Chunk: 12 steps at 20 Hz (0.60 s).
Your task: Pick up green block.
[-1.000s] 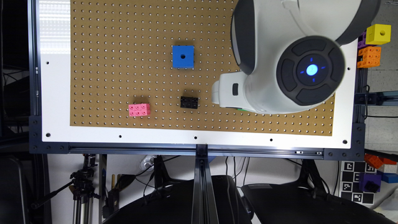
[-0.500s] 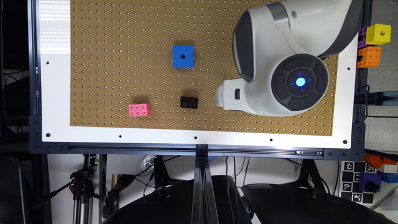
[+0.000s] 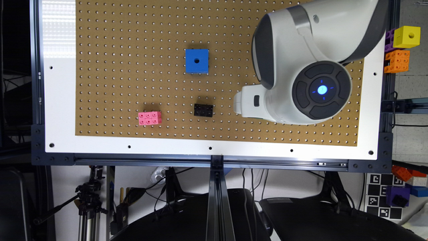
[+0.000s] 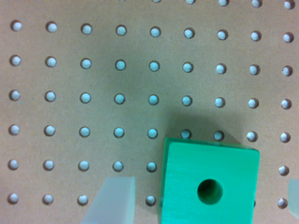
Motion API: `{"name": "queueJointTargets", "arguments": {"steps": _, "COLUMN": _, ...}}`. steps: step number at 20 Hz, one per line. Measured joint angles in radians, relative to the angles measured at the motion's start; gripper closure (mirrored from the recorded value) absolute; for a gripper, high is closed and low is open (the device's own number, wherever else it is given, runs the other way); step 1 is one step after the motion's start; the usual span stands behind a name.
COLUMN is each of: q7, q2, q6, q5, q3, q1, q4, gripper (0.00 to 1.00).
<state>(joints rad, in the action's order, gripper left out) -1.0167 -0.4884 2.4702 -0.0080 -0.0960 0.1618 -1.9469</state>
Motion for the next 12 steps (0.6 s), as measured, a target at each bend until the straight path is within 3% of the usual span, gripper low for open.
{"name": "queueJointTargets", "arguments": {"steps": 5, "q7": 0.000, "q2": -0.045, "q6": 0.042, "q5": 0.0000, "q3": 0.000, "q1": 0.000, "q4": 0.002, "gripper": 0.00}}
{"name": "queueJointTargets", "arguments": {"steps": 12, "q7": 0.000, "q2": -0.072, "q6": 0.055, "q5": 0.0000, "q3": 0.000, "q1": 0.000, "q4": 0.018, "gripper": 0.00}}
